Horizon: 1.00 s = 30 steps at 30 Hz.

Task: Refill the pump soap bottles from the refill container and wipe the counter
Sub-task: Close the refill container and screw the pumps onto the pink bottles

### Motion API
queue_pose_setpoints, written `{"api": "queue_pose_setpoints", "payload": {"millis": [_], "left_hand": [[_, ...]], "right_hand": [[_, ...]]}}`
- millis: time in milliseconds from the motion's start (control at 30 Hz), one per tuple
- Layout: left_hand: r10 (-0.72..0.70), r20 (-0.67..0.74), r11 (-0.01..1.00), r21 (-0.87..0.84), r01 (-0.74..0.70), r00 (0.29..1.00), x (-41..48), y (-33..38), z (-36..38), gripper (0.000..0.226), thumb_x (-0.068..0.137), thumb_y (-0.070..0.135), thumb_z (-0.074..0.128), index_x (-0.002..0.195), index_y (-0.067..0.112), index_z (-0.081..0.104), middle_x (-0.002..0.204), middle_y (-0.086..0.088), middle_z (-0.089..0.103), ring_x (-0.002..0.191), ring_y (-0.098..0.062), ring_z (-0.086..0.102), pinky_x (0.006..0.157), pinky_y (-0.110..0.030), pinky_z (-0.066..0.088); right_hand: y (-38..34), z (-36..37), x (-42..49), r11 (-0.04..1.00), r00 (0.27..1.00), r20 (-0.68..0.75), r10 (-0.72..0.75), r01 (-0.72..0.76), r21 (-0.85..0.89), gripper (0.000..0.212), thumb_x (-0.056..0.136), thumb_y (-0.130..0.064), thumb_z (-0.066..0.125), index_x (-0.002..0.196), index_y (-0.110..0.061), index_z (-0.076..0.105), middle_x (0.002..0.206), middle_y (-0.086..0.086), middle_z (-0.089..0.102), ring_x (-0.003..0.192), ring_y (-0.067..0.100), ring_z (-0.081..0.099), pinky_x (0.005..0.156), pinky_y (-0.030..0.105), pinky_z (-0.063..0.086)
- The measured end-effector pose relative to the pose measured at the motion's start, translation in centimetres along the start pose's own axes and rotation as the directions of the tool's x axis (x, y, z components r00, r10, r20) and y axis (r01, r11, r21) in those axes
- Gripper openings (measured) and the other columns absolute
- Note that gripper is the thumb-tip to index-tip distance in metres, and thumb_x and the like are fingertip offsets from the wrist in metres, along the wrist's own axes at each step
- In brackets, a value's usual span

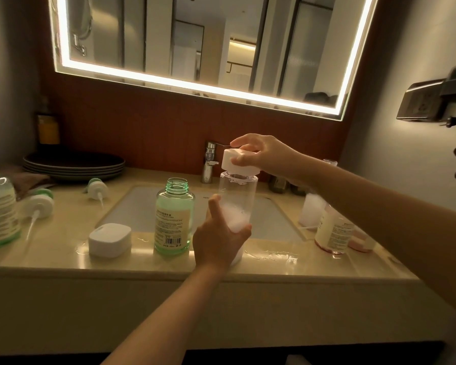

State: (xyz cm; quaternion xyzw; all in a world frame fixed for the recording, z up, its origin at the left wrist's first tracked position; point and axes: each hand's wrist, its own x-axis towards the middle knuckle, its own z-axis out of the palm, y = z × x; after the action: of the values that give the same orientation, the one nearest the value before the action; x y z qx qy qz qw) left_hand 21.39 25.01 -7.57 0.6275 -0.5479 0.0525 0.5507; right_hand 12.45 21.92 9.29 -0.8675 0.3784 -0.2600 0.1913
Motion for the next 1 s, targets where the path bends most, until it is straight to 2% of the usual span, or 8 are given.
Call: {"api": "queue_pose_setpoints", "payload": {"millis": [67,200,600,767,900,1000], "left_hand": [[0.005,-0.005,1.0,0.0,-0.005,1.0,0.01,-0.02,0.04,0.081,0.071,0.047,0.073,0.13,0.011,0.031,0.112,-0.008,0.059,0.086,-0.024,0.062,0.066,-0.021,0.04],[-0.001,-0.002,1.0,0.013,0.001,1.0,0.02,-0.18,0.18,0.081,0.071,0.047,0.073,0.131,0.012,0.031,0.112,-0.008,0.059,0.086,-0.025,0.062,0.065,-0.022,0.041],[0.015,-0.012,1.0,0.012,-0.015,1.0,0.01,-0.41,0.35,0.082,0.07,0.047,0.073,0.13,0.012,0.031,0.111,-0.008,0.059,0.083,-0.025,0.062,0.064,-0.023,0.044],[0.023,-0.021,1.0,0.002,-0.023,0.999,-0.02,-0.43,0.35,0.081,0.069,0.048,0.073,0.123,0.024,0.019,0.109,-0.008,0.059,0.081,-0.024,0.062,0.063,-0.023,0.045],[0.015,-0.004,1.0,0.004,-0.015,1.0,-0.04,-0.38,0.3,0.081,0.07,0.046,0.073,0.13,0.012,0.031,0.111,-0.009,0.059,0.084,-0.025,0.062,0.065,-0.024,0.045],[0.021,-0.005,1.0,0.005,-0.021,1.0,-0.11,-0.28,0.19,0.081,0.07,0.045,0.074,0.13,0.009,0.033,0.111,-0.009,0.059,0.083,-0.024,0.062,0.064,-0.022,0.042]], "right_hand": [[0.19,0.15,-0.09,0.999,0.997,-0.062,-0.046,0.045,-0.031,0.045,0.085,-0.031,0.062,0.127,-0.017,0.049,0.124,0.002,0.054,0.099,0.011,0.05,0.062,0.008,0.041],[0.27,0.55,0.0,0.986,0.984,-0.121,-0.134,0.12,-0.117,0.047,0.081,-0.032,0.067,0.123,-0.015,0.053,0.122,0.001,0.056,0.098,0.009,0.05,0.062,0.005,0.041],[0.59,0.73,0.22,0.989,0.979,-0.156,-0.128,0.114,-0.094,0.044,0.082,-0.031,0.066,0.12,-0.012,0.057,0.121,0.004,0.058,0.098,0.011,0.051,0.068,0.009,0.042],[0.73,0.72,0.08,0.991,0.979,-0.153,-0.131,0.124,-0.054,0.042,0.084,-0.028,0.065,0.121,-0.011,0.056,0.122,0.005,0.058,0.099,0.01,0.05,0.068,0.008,0.042],[0.8,0.8,0.1,0.988,0.979,-0.155,-0.134,0.12,-0.099,0.044,0.083,-0.033,0.065,0.121,-0.012,0.056,0.122,0.004,0.058,0.099,0.01,0.05,0.068,0.008,0.041],[0.79,0.94,0.02,0.98,0.974,-0.18,-0.139,0.109,-0.168,0.051,0.081,-0.043,0.064,0.122,-0.014,0.054,0.121,0.003,0.057,0.098,0.011,0.05,0.067,0.009,0.041]]}}
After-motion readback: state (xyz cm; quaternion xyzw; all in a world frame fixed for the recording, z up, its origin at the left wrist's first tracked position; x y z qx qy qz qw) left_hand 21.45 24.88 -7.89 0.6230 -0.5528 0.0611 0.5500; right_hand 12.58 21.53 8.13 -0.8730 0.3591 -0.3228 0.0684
